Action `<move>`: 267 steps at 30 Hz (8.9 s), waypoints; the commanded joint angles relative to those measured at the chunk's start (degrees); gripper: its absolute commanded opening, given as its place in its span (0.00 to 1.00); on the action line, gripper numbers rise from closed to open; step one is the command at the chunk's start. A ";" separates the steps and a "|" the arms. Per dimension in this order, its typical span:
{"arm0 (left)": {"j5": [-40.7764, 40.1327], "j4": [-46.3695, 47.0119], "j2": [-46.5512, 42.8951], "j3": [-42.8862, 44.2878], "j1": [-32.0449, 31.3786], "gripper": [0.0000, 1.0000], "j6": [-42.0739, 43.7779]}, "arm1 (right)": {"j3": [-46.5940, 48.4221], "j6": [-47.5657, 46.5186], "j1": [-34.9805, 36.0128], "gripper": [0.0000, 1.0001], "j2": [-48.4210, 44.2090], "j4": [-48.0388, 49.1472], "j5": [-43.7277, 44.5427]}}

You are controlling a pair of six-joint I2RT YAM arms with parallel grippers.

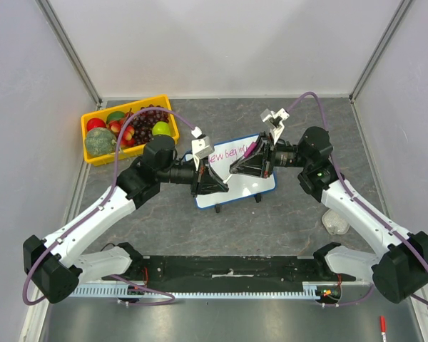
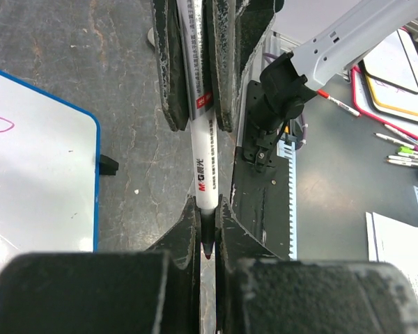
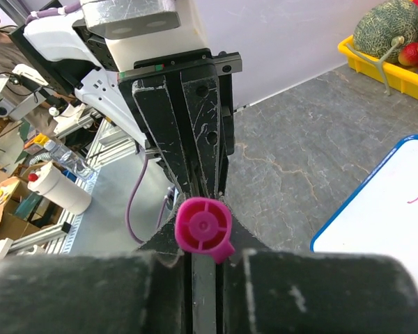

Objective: Write a sentence on the whiteboard
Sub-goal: Write with the whiteboard marker on the whiteboard.

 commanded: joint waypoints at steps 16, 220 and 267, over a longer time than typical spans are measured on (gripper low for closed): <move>-18.33 3.55 -0.45 -4.61 2.76 0.78 -4.68 | 4.65 -14.66 0.51 0.00 -1.44 -22.53 16.21; 7.75 50.66 31.55 -24.91 29.14 0.02 -23.68 | -2.11 -8.25 20.63 0.00 19.22 5.67 75.21; 7.49 49.96 31.37 -25.00 29.05 0.02 -23.42 | -9.50 -8.43 20.63 0.00 15.35 1.98 73.19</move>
